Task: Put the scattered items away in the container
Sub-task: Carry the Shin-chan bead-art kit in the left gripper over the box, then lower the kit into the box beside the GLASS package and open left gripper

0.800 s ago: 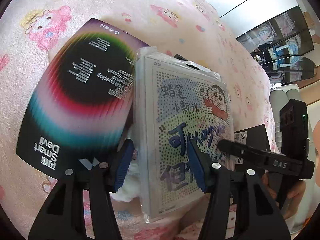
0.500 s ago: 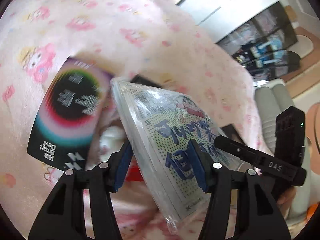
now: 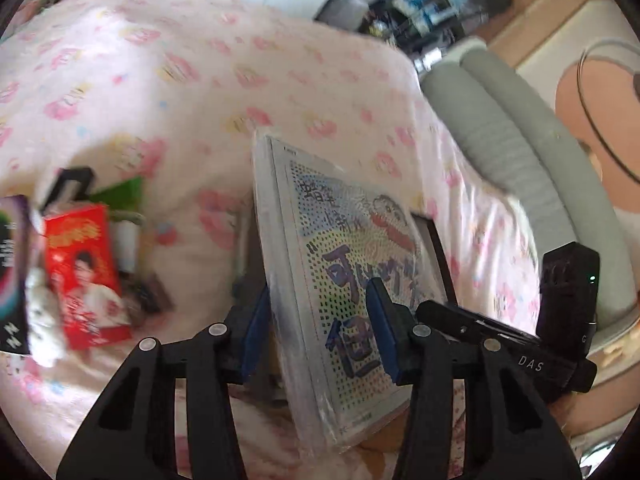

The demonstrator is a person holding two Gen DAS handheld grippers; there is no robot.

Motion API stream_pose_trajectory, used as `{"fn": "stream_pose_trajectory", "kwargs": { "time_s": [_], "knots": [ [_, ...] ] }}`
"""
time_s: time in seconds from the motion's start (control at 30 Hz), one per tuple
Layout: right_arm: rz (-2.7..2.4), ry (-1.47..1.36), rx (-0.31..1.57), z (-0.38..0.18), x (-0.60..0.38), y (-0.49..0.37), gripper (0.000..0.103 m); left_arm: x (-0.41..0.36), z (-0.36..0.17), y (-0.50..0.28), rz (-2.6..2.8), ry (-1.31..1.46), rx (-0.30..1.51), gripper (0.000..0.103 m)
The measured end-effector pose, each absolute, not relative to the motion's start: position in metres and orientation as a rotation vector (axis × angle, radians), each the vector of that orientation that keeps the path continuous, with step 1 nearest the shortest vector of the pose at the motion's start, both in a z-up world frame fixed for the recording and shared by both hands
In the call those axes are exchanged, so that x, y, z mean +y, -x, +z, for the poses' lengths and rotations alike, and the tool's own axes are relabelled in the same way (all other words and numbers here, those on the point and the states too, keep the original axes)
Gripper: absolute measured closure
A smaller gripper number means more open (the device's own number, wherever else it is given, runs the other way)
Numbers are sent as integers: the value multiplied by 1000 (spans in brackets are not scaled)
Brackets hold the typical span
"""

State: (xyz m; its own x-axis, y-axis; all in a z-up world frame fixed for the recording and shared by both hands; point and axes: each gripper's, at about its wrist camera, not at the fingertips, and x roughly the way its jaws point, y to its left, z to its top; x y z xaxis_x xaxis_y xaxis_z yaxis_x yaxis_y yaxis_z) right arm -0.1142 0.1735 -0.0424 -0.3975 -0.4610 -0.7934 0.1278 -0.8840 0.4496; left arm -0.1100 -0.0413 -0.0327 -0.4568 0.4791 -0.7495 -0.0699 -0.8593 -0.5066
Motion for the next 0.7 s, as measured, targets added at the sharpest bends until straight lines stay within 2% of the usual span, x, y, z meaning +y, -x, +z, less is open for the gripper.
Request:
{"fn": "stream_pose_trajectory", "kwargs": {
  "time_s": [0.23,0.5,0.7],
  "knots": [
    [-2384,-1507,-556,-74,267,97,52,28,-74,134,2238,1555,-482,52],
    [-2434,-1619,-476,-100,269,95,52,45,-130,146,2179,1658,-525,51],
    [-2515,-1677,-334,-107,256,100,52,50,-143,143,2116,1746,-515,48]
  ]
}}
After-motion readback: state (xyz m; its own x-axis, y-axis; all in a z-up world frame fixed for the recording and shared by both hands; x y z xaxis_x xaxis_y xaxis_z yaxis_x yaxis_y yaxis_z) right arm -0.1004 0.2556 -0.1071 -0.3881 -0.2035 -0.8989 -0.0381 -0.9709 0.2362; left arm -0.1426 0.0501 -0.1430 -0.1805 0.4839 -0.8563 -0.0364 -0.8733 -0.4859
